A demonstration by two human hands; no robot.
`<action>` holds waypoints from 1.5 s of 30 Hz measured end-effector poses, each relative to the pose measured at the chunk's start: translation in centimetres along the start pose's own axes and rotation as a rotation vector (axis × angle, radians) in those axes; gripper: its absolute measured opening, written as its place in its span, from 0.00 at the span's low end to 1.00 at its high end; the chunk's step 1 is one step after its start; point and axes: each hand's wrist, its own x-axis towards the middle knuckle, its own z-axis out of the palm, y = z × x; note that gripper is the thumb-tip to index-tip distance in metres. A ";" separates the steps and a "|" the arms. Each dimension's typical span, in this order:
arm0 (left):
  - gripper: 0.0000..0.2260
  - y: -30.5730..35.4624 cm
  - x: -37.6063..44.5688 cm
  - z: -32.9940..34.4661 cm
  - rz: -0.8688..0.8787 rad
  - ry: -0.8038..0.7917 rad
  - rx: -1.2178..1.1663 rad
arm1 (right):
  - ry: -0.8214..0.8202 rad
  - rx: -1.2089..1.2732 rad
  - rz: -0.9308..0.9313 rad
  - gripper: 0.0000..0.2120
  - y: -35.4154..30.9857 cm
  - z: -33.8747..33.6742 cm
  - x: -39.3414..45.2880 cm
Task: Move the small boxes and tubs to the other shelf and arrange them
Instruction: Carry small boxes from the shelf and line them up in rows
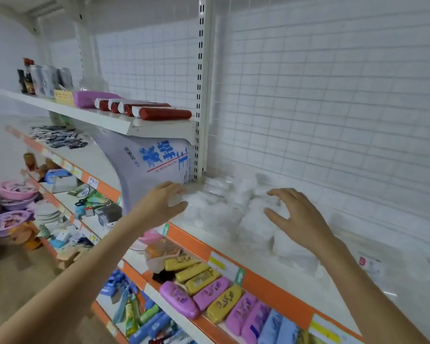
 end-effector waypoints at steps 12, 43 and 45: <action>0.22 -6.1 19.4 6.3 -0.040 -0.336 0.040 | -0.263 -0.266 0.008 0.25 3.8 10.5 17.7; 0.10 -11.6 25.6 13.0 -0.115 -0.579 -0.871 | 0.009 0.112 0.503 0.30 5.8 13.1 16.3; 0.11 -11.2 25.5 13.0 -0.193 -0.586 -0.984 | 0.035 0.236 0.537 0.25 5.4 12.3 15.8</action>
